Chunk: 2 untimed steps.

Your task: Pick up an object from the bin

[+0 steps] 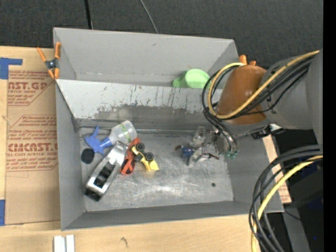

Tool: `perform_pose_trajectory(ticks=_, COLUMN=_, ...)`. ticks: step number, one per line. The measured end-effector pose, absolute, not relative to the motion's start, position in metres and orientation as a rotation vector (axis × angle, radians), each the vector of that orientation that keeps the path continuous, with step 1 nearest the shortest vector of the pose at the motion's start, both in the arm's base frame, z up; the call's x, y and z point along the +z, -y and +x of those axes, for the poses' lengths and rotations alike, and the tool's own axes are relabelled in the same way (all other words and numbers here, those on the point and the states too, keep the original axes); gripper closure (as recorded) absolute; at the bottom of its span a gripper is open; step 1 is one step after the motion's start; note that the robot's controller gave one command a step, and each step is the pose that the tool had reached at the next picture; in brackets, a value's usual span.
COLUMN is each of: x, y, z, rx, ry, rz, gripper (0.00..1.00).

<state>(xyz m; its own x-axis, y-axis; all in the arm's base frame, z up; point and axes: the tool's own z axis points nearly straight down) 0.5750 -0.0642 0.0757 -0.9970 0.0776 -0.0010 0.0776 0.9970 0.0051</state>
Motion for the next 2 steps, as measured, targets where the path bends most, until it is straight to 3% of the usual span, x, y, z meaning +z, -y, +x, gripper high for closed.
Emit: perform_pose_trajectory(ticks=2, x=0.0790, y=0.0639, z=0.5733, rx=0.008, ry=-3.142, rz=0.121, gripper=1.00)
